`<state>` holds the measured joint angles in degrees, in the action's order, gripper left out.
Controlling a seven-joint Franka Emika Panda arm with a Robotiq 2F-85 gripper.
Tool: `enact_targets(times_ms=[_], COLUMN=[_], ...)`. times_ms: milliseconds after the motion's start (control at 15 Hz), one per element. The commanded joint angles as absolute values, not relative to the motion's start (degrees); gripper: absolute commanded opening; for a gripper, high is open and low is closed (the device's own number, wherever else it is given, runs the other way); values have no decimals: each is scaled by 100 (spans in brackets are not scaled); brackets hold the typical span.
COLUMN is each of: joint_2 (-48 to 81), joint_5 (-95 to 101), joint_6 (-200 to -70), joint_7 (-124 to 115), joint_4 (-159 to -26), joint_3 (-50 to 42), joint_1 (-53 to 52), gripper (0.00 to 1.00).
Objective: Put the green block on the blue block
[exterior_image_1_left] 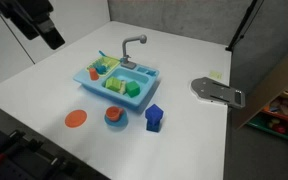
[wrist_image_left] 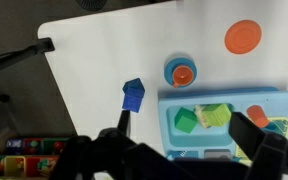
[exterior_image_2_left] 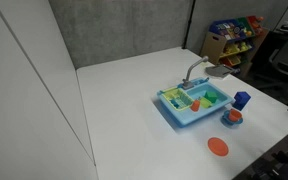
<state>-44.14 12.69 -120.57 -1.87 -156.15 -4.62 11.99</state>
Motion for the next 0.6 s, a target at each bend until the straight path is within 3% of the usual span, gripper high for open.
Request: enact_targets(times_ms=[0,533], joint_2=[-4415,-4096], joint_5=[1277,1071], joint_6=[-12036,-12008], joint_7=[-196,-158], joint_4=[-15602,-15415], joint_3=[-473,-478], joint_1=[1182,985], gripper=[100,100])
